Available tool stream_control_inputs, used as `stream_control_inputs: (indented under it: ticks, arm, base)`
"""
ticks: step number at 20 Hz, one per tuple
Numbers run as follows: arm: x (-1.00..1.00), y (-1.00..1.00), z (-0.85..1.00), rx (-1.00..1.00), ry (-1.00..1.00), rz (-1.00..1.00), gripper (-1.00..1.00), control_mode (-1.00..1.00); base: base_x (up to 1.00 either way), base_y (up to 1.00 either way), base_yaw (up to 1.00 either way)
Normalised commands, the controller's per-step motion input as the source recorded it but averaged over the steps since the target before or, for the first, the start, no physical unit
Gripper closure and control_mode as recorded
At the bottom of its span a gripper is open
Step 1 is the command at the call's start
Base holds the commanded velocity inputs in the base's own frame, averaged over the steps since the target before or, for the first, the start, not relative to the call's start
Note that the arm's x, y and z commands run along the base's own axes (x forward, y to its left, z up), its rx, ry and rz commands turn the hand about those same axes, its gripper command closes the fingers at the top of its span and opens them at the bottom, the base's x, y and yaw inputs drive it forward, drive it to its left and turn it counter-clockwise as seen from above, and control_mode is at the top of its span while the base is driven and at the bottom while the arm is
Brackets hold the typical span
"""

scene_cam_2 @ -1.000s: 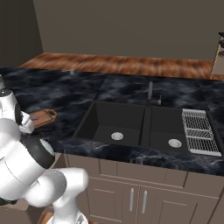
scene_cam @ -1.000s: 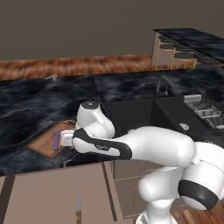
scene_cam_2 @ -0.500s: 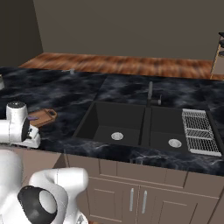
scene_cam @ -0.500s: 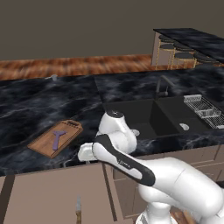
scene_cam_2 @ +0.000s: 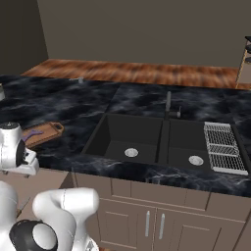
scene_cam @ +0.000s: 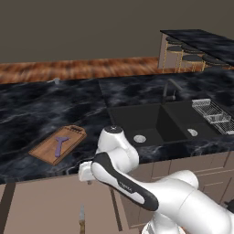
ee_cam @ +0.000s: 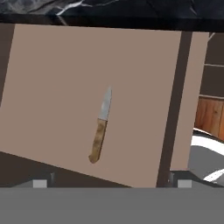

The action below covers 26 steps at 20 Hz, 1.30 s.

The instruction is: Open the drawer on the left and place the cutting tools on the cutting board.

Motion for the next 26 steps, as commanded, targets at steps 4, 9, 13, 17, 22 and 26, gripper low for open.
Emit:
stream_control_inputs:
  ticks: [4, 9, 13, 17, 22, 26]
  arm:
    - [-0.63, 0.12, -0.43, -0.15, 0.09, -0.01, -1.00, -1.00]
    - [-0.57, 0.00, -0.52, -0.11, 0.08, 0.00, -1.00, -1.00]
    - [-0.27, 0.00, -0.40, -0.01, 0.08, 0.00, -1.00, -1.00]
    - [-0.01, 0.00, -0.21, 0.00, 0.01, 0.00, -1.00, -1.00]
    - [0.14, 0.05, -0.14, 0.00, 0.00, 0.00, -1.00, -1.00]
    - [0.12, 0.09, -0.18, 0.00, 0.00, 0.00, -1.00, -1.00]
  base:
    - [0.00, 0.00, 0.00]
    - [0.00, 0.00, 0.00]
    - [0.00, 0.00, 0.00]
    - [0.00, 0.00, 0.00]
    - [0.00, 0.00, 0.00]
    - [0.00, 0.00, 0.00]
